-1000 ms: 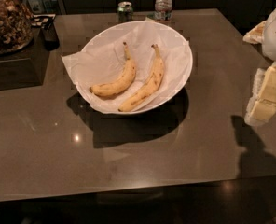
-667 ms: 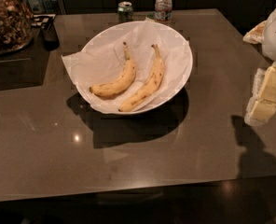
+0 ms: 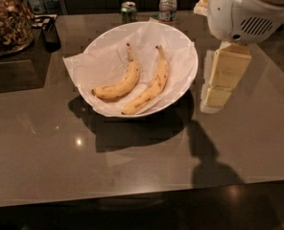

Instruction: Pick banana from white bowl

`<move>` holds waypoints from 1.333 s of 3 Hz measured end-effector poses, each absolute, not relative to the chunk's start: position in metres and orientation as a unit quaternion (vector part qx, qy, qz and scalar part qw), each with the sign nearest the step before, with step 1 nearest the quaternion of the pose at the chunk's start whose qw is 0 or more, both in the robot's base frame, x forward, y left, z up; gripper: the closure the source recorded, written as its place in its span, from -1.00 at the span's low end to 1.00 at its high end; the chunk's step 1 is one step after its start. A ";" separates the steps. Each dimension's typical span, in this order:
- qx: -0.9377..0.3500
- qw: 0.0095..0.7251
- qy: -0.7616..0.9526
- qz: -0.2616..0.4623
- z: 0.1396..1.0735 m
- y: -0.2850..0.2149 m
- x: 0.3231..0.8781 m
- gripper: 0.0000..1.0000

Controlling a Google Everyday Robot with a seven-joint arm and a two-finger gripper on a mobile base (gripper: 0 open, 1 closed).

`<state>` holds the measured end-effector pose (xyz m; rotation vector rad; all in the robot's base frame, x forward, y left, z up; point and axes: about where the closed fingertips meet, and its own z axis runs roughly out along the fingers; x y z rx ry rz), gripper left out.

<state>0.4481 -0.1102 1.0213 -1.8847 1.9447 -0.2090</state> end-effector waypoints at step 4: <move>-0.683 0.302 0.664 0.031 1.005 -0.085 0.530 -1.00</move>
Offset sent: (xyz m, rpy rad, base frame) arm 0.0425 -0.0033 -0.0044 0.2133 -0.0186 0.0096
